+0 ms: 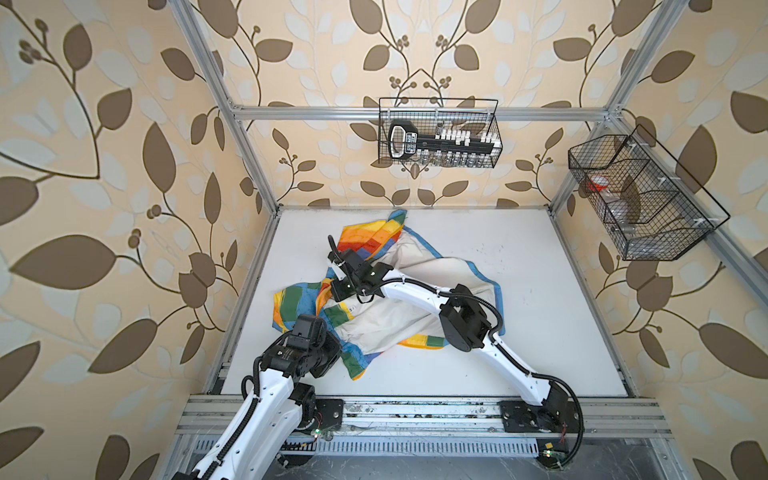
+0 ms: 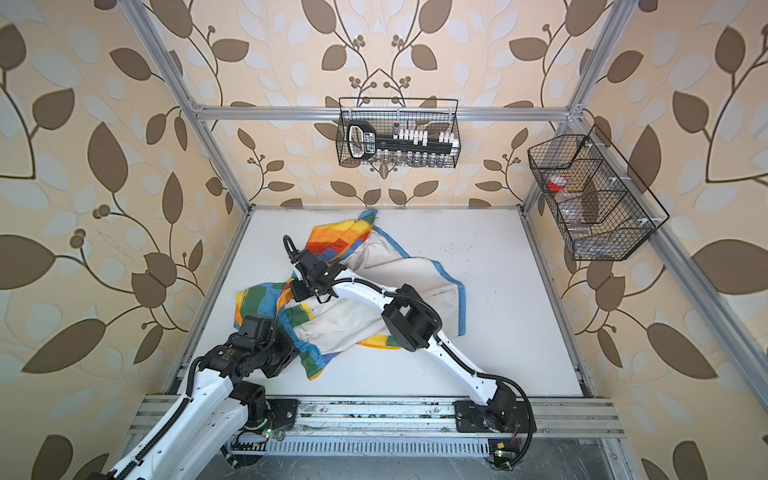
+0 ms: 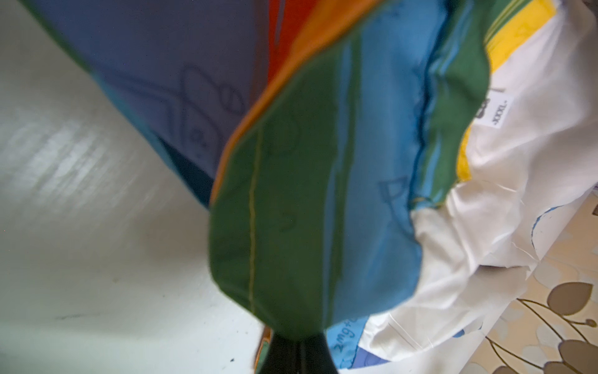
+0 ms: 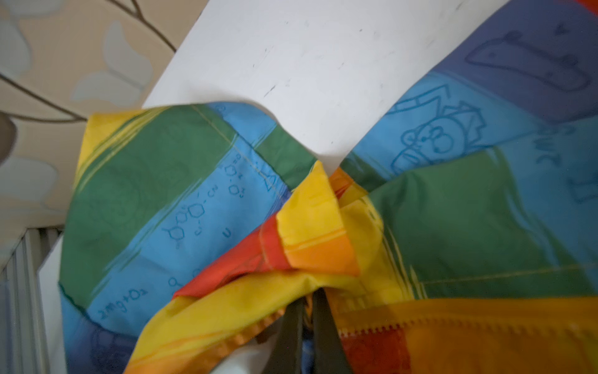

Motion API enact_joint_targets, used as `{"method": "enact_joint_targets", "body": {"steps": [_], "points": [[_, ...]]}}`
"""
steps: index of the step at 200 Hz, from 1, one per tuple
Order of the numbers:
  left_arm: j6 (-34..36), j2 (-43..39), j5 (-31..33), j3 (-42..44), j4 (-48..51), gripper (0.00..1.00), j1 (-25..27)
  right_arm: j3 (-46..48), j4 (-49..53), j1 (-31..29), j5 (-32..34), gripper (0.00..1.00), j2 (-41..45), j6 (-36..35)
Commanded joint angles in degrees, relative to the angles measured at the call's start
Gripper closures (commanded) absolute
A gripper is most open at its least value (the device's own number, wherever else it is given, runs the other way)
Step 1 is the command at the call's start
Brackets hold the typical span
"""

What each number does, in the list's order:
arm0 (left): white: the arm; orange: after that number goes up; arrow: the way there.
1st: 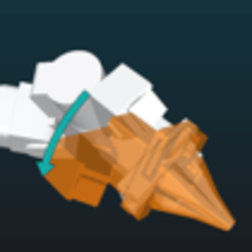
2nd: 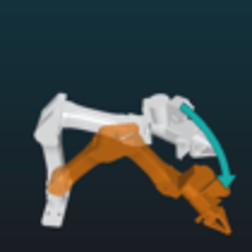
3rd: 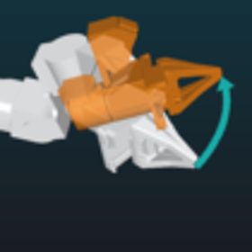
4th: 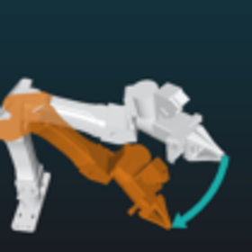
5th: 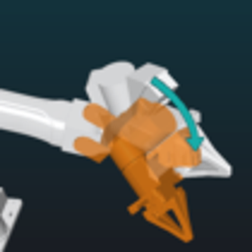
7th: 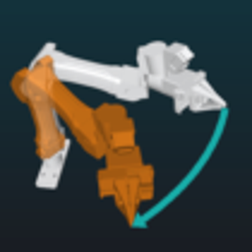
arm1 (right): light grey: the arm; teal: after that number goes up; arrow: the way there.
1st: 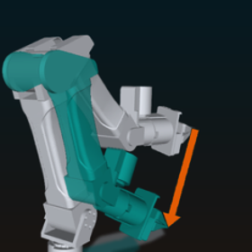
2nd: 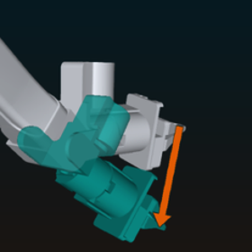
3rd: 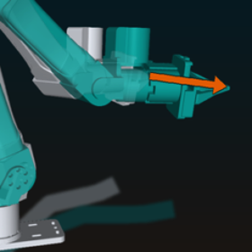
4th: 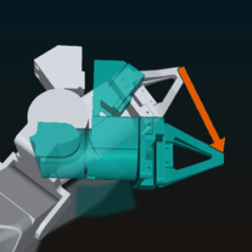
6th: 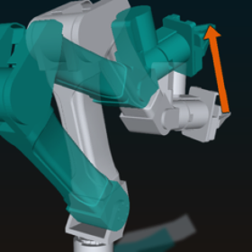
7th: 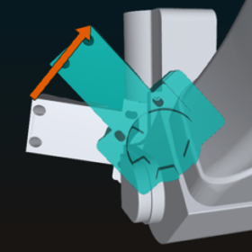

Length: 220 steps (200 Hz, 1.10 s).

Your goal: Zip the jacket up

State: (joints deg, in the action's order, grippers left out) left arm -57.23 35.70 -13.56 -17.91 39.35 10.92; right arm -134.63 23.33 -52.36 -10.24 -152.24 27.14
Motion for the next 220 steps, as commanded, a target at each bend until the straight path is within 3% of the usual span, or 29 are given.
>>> {"method": "enact_joint_targets", "body": {"steps": [1,41,82,127,164,197,220], "points": [[-0.17,-0.98,0.86,-2.81,1.69,1.0,0.33,5.7,-6.52,2.86,-5.3,1.0,6.06,5.43],[4.55,3.83,8.43,-14.36,3.56,1.0,0.33,18.42,-14.03,6.19,-7.05,1.0,24.77,5.82],[13.78,11.94,15.82,-31.09,5.28,1.0,0.33,18.61,-6.65,10.37,-6.67,1.0,39.81,1.8],[25.57,25.07,23.49,-58.39,7.25,1.0,0.31,12.82,1.5,18.26,-5.96,1.0,52.33,-1.01],[29.79,37.95,22.07,-82.73,8.38,1.0,0.16,-1.66,13.57,24.38,-7.79,1.0,54.45,-4.17],[30.33,45.24,18.01,-101.64,8.77,1.0,0.22,-3.41,14.23,27.41,-8.42,1.0,60.49,-4.55],[29.34,45.96,13.43,-107.21,5.98,1.0,0.27,-3.97,13.47,28.25,-10.27,1.0,64.53,-3.68]]}}
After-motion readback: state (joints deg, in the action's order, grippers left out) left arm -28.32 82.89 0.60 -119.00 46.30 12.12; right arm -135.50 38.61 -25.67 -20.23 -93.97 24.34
